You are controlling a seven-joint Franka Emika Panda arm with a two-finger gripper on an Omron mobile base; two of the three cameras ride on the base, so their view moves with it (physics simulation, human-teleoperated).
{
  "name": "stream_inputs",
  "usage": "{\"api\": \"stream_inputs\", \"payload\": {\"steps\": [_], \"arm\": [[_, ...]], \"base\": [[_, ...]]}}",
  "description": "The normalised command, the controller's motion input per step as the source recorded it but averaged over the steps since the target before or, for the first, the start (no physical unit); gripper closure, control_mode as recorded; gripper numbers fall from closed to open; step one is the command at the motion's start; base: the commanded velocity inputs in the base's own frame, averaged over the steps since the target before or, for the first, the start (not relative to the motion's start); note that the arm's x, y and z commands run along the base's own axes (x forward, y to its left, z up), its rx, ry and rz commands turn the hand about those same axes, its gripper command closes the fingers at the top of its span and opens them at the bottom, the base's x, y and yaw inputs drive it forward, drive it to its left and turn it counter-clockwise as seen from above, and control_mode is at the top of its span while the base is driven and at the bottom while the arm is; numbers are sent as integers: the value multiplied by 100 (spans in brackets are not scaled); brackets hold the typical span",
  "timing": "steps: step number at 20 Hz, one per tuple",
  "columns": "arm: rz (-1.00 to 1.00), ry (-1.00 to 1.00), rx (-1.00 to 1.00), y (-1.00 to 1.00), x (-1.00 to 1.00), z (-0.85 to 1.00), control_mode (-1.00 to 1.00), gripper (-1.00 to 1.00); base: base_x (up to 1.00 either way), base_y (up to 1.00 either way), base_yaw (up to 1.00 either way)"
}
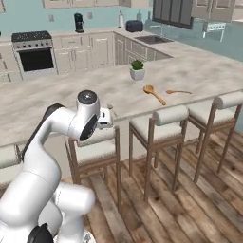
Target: Pick up the metallic utensils from the counter and place them in the open drawer. Make sure not to pick up any wooden utensils.
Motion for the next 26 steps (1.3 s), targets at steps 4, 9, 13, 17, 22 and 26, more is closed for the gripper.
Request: {"api": "stream_inputs", "payload": {"steps": [4,9,13,17,22,26], "arm": [[0,0,0,0,0,0,100,-100],[0,0,0,0,0,0,100,-100],[0,0,0,0,0,0,100,-100],[0,0,0,0,0,0,100,-100],[0,0,0,0,0,0,100,-100],[0,0,0,0,0,0,100,-100]], "base": [[79,-100,36],[77,-100,46],[35,-100,40],[47,-23,32],[40,0,25],[52,26,7]]}}
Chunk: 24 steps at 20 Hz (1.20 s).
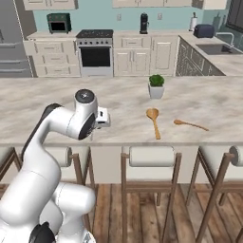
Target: Pick up the metallic utensils from the counter and place them in the open drawer. Make sure not to pick up any wooden utensils.
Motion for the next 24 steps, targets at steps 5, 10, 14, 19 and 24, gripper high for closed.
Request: {"api": "stream_inputs", "payload": {"steps": [5,10,14,19,24], "arm": [[0,0,0,0,0,0,100,-100],[0,0,0,0,0,0,100,-100],[0,0,0,0,0,0,100,-100],[0,7,-4,46,62,-1,-100,-100],[0,17,-3,64,100,-23,-100,-100]], "base": [[29,23,0],[6,4,0],[3,1,0],[5,4,0],[0,0,0]]}}
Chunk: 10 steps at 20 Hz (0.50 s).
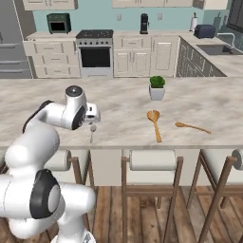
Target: Pick up the metallic utensils from the counter and place them in the open drawer. Make sure not to pick up any wooden utensils.
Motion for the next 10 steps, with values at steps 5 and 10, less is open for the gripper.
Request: {"api": "stream_inputs", "payload": {"steps": [5,10], "arm": [[0,16,-1,51,100,-47,-100,-100],[0,27,-2,-34,97,-25,-100,-100]], "base": [[0,0,0],[0,0,0]]}}
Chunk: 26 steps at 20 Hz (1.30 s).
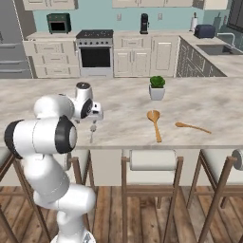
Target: Pick up the metallic utensils from the counter and place them in the open drawer. Make sure not to pick up any wooden utensils.
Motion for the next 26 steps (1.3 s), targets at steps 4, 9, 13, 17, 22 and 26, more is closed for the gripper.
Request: {"api": "stream_inputs", "payload": {"steps": [4,9,13,17,22,26], "arm": [[0,8,-1,-53,39,-5,-100,-100],[0,13,-4,-60,21,0,-100,-100],[4,4,-5,-1,-1,-11,-100,-100],[7,0,-1,0,-30,-4,-100,-100],[4,-6,0,0,-58,-5,-100,-100],[4,-6,0,0,-55,-38,-100,-100]], "base": [[0,0,0],[0,0,0],[0,0,0],[0,0,0],[0,0,0],[0,0,0]]}}
